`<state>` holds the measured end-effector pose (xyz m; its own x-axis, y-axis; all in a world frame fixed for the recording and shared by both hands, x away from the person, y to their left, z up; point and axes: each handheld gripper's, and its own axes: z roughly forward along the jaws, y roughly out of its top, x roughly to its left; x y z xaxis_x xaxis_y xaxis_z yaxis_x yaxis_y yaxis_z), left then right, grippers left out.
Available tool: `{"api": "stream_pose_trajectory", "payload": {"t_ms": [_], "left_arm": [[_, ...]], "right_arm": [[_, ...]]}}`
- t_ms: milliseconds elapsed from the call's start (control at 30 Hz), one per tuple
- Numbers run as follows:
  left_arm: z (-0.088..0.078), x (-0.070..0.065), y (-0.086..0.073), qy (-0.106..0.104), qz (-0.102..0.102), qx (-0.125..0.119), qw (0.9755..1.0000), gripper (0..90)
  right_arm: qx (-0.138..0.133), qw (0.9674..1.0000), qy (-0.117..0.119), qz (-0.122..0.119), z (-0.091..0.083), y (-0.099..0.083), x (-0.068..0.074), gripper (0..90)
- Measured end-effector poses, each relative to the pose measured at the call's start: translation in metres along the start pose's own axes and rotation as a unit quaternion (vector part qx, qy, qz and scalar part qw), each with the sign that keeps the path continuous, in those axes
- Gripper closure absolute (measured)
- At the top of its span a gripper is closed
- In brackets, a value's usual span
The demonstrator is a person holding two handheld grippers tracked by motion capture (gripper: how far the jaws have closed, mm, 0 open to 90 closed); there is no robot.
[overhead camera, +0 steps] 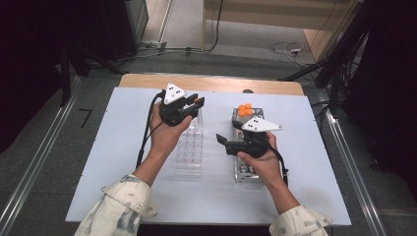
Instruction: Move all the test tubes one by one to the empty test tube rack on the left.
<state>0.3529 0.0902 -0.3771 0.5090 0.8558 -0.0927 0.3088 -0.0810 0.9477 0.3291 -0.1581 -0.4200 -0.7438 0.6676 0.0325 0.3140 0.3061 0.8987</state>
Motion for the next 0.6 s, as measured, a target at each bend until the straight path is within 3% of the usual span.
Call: {"api": "stream_pose_trajectory", "payload": {"t_ms": [300, 600], "left_arm": [[0.007, 0.001, -0.007, 0.009, 0.014, 0.011, 0.9998, 70.9], [0.011, 0.001, -0.023, 0.008, 0.012, 0.02, 0.9997, 70.9]], "right_arm": [[-0.003, 1.0, 0.0, 0.002, -0.003, 0.001, 0.0, 21.8], [-0.005, 1.0, -0.003, 0.007, -0.006, 0.0, -0.003, 21.8]]}}
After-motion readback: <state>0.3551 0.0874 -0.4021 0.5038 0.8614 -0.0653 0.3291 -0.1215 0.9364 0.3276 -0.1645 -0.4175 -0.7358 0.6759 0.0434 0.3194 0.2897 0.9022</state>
